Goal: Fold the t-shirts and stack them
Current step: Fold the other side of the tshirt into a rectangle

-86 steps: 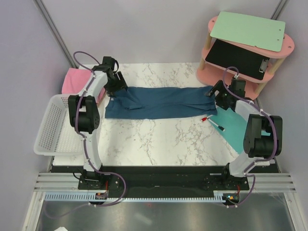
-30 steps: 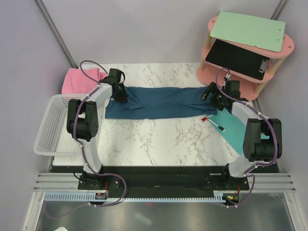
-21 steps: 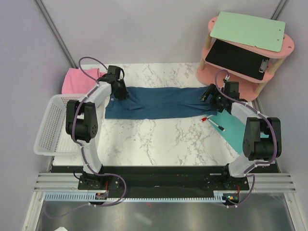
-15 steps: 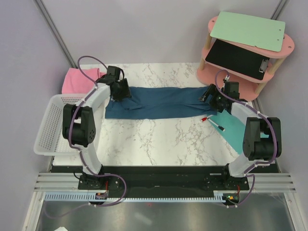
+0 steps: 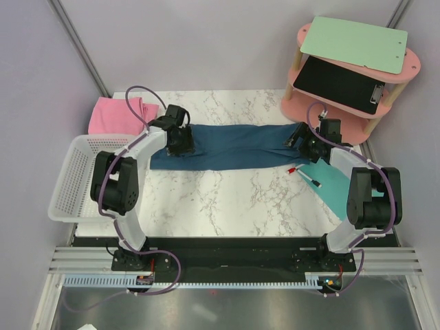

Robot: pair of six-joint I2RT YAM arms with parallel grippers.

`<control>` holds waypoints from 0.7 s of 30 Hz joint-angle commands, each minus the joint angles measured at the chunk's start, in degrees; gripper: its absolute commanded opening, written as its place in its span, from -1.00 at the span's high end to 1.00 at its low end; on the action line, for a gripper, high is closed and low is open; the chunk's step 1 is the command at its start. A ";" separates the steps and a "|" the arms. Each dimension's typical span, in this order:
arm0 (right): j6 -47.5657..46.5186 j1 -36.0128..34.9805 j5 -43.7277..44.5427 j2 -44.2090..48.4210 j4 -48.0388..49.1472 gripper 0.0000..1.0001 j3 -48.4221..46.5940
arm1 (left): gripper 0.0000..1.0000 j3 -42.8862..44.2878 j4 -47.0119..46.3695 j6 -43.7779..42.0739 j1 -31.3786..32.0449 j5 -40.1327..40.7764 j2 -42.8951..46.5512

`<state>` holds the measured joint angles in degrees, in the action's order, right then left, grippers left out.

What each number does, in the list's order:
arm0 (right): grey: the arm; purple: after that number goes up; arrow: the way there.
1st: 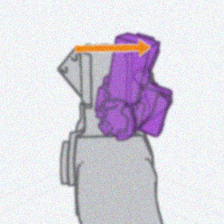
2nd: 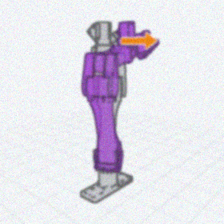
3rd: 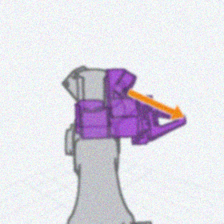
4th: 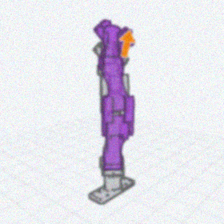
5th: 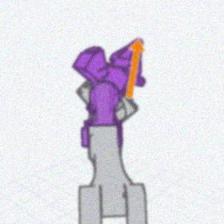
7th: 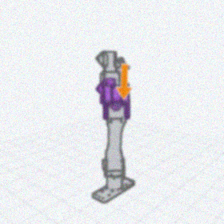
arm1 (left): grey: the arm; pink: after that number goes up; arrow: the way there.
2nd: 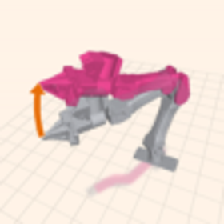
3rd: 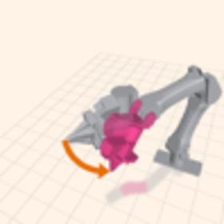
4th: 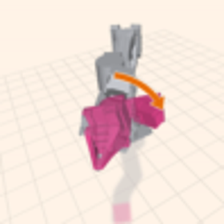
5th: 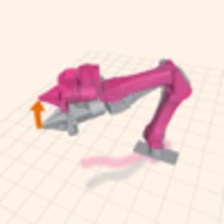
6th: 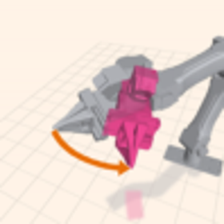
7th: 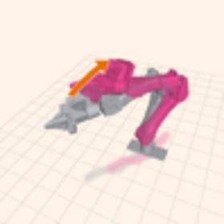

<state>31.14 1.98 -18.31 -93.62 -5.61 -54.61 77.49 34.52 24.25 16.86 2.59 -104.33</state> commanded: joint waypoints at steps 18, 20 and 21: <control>-0.29 -0.31 -0.33 -0.24 1.65 -0.96 0.29 | 0.96 9.25 0.72 -1.84 2.12 10.85 -7.46; -0.37 -0.31 -0.07 -0.07 1.65 -0.96 0.29 | 0.96 10.22 0.81 -2.10 2.12 11.82 -7.29; -0.37 -0.40 0.02 0.02 1.65 -0.96 0.21 | 0.96 11.87 1.07 -2.28 2.12 12.09 -7.37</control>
<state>31.22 1.98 -18.37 -93.76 -5.54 -54.11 84.33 35.03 23.83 18.85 10.68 -111.87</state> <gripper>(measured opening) 0.982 0.034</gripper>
